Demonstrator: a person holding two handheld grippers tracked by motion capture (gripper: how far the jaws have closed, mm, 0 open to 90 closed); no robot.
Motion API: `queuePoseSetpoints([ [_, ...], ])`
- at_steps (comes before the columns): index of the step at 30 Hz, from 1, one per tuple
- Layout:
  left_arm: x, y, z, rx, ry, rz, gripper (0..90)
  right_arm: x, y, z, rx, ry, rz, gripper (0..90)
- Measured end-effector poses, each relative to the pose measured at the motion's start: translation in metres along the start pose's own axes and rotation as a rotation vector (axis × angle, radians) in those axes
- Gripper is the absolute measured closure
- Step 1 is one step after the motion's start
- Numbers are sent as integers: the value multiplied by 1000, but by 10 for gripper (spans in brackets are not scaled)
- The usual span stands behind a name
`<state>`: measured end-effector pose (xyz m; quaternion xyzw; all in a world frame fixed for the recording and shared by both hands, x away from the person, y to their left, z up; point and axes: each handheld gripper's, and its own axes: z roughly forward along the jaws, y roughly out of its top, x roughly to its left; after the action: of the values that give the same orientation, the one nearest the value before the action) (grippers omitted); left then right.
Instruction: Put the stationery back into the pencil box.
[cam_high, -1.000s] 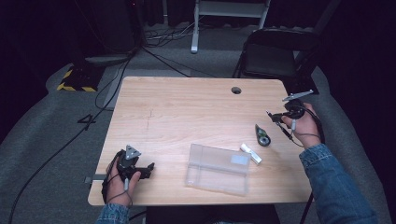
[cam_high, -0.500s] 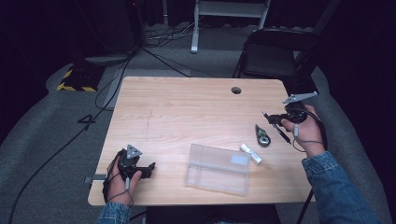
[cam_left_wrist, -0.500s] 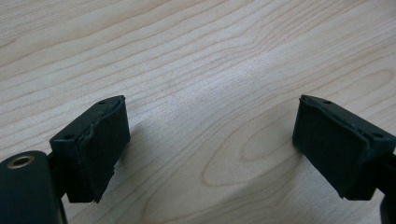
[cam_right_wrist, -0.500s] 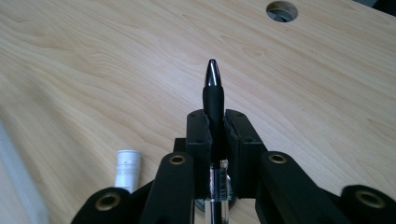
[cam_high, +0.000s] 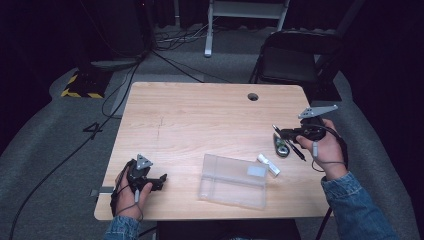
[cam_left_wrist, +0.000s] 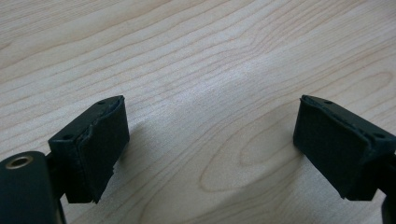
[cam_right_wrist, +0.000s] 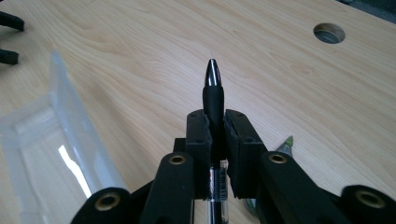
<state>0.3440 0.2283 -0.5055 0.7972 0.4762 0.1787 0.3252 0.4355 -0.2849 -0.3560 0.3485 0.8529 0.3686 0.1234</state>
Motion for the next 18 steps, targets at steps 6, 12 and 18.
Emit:
queuePoseSetpoints([
  [6,0,0,0,0,0,3,110,18,3,0,-1,35,-42,809],
  [12,0,0,0,0,0,-1,109,37,3,9,9,85,-83,809],
  [18,0,0,0,0,0,0,109,53,0,16,-31,148,-91,809],
])
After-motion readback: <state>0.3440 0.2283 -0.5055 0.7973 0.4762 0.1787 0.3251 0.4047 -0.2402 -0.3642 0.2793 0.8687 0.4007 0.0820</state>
